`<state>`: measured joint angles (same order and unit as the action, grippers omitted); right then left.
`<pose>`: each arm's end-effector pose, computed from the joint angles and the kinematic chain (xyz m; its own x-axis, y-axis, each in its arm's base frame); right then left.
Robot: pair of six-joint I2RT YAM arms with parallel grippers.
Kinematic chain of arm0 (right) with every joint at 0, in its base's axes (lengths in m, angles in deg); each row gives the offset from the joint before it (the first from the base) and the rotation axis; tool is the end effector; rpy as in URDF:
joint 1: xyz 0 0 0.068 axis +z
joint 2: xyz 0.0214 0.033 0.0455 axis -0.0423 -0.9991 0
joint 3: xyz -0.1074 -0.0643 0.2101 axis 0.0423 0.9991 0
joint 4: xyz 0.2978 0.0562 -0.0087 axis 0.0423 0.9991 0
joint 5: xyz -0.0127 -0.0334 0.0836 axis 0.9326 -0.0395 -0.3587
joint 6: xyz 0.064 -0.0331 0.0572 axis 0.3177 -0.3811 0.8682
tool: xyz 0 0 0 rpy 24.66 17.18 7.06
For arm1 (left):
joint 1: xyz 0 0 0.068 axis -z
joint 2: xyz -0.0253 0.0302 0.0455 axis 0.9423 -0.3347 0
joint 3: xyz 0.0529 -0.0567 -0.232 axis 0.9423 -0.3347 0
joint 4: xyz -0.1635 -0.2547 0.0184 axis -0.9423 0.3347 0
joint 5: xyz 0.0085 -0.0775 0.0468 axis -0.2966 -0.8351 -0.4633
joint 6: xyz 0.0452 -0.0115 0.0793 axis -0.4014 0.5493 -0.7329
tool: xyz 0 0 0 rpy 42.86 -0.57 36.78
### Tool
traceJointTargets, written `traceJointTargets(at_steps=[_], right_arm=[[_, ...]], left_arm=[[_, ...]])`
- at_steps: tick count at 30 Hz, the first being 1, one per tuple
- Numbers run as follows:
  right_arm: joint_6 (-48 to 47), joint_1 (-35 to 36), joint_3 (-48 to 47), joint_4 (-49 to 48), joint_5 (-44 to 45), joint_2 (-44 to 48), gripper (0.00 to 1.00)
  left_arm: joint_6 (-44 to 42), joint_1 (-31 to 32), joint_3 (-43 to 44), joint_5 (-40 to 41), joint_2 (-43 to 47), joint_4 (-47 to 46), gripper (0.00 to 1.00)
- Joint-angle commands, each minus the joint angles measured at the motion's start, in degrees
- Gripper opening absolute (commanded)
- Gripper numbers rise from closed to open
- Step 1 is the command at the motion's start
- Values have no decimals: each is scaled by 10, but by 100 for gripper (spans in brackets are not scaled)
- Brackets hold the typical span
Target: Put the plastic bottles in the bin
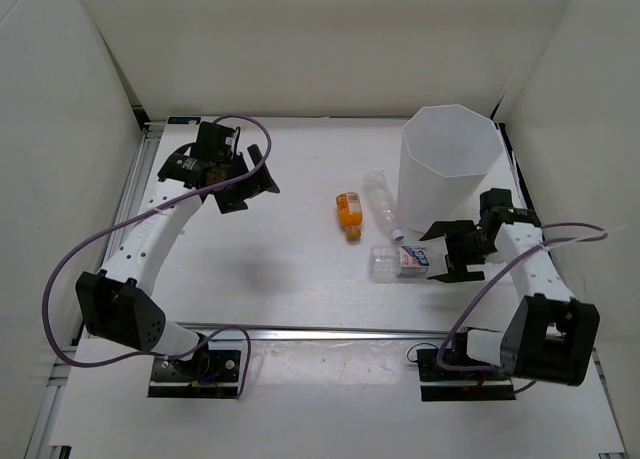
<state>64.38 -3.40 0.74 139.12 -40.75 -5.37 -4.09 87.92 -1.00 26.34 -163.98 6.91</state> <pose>0.2656 0.0001 0.1447 -0.2469 0.9383 0.2422 0.9344 0.1643 0.3161 0.3501 -0.1221 0.2784 -0.8404 -0.3747 -0.3916 -0.1824 0.8759 -0.4468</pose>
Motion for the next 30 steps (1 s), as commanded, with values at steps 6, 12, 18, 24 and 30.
traceJointTargets(at_steps=[6,12,18,24,30], right_arm=[[-46,34,-32,-35,41,-119,100],[-40,49,-26,-71,51,-156,100],[-40,56,-6,-104,57,-183,95],[-58,56,24,-109,62,-190,57],[-104,56,22,-37,46,-118,28]], left_arm=[[-9,-24,-5,20,44,-3,100],[-14,-24,-11,25,44,8,100],[-20,-24,-16,30,44,13,100],[-25,-24,-16,36,50,18,100],[-25,-24,-22,46,61,24,100]])
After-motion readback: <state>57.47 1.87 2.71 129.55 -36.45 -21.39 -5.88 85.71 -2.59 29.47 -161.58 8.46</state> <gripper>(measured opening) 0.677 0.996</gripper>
